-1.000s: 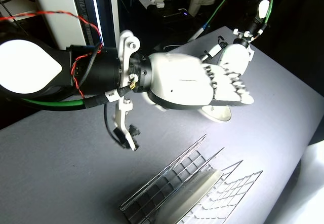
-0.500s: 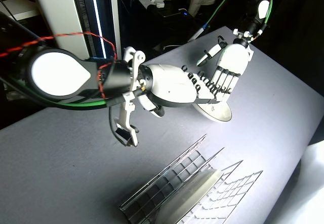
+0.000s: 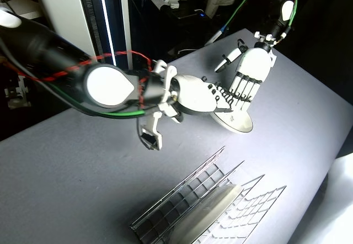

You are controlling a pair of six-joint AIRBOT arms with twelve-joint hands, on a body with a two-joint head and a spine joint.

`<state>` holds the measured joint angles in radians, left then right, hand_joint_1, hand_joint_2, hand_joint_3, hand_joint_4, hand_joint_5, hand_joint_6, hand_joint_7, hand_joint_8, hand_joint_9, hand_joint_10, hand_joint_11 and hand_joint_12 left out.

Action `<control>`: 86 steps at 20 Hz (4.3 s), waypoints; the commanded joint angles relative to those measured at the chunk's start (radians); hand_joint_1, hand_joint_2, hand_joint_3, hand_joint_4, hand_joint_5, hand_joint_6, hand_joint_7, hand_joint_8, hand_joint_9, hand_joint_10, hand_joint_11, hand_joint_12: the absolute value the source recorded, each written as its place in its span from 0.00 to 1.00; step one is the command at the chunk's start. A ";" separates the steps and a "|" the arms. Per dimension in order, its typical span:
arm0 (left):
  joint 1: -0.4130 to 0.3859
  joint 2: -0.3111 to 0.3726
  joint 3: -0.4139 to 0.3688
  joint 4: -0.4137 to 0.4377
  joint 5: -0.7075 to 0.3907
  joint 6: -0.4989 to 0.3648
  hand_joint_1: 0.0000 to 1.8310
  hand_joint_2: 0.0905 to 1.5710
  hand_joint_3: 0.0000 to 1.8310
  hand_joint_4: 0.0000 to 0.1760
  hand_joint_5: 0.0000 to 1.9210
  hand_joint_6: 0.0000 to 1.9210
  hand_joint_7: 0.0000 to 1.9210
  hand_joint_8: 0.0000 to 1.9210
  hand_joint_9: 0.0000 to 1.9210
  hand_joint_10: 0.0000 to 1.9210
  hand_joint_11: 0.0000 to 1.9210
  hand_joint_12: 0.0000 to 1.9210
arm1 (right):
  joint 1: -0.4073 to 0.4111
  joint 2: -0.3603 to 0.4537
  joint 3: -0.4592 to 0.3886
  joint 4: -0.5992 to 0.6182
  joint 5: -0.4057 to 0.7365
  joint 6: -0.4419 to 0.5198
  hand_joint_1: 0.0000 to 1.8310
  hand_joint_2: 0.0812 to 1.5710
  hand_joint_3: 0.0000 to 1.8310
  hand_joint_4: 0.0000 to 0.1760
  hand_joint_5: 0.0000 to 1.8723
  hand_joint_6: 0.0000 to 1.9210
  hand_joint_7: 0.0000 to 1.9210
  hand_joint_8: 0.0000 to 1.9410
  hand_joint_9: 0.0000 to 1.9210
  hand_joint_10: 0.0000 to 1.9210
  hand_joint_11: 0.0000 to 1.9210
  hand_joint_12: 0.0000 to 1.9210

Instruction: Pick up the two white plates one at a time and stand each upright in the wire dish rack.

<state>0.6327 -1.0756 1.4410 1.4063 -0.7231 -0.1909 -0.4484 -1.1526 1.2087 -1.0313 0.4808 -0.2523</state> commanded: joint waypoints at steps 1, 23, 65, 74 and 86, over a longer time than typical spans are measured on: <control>0.007 -0.004 0.005 -0.012 -0.009 -0.009 0.00 0.72 0.00 0.00 0.01 0.00 0.00 0.00 0.00 0.00 0.00 0.00 | 0.005 -0.012 0.009 0.040 0.064 -0.002 0.76 0.61 0.00 0.00 0.00 0.00 0.00 0.00 0.00 0.00 0.00 0.08; 0.003 -0.008 0.027 -0.013 -0.019 -0.009 0.00 0.73 0.00 0.00 0.03 0.01 0.02 0.01 0.01 0.00 0.01 0.00 | -0.004 -0.194 0.170 0.040 0.047 -0.002 0.80 0.65 0.00 0.00 0.24 0.02 0.23 0.01 0.24 0.03 0.05 0.63; -0.281 0.181 0.065 0.081 -0.117 -0.106 0.00 0.74 0.00 0.00 0.04 0.00 0.03 0.00 0.01 0.00 0.00 0.00 | 0.104 -0.004 -0.006 0.221 0.160 -0.006 0.82 0.66 0.00 0.00 0.53 0.46 0.55 0.40 0.55 0.42 0.46 0.76; -0.288 0.180 0.066 0.088 -0.113 -0.105 0.00 0.73 0.00 0.00 0.03 0.00 0.02 0.00 0.01 0.00 0.00 0.00 | 0.185 0.076 -0.077 0.379 0.179 0.004 0.82 0.67 0.00 0.00 0.52 0.47 0.52 0.43 0.55 0.44 0.43 0.78; -0.303 0.174 0.050 0.089 -0.103 -0.105 0.00 0.74 0.00 0.00 0.01 0.00 0.00 0.00 0.00 0.00 0.00 0.00 | 0.250 0.171 -0.180 0.605 0.164 0.028 0.82 0.66 0.00 0.00 0.54 0.46 0.55 0.38 0.57 0.40 0.46 0.74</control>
<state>0.3393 -0.9073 1.4933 1.5593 -0.8120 -0.2928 -0.2161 -0.9836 1.0241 -0.4507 0.5079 -0.2367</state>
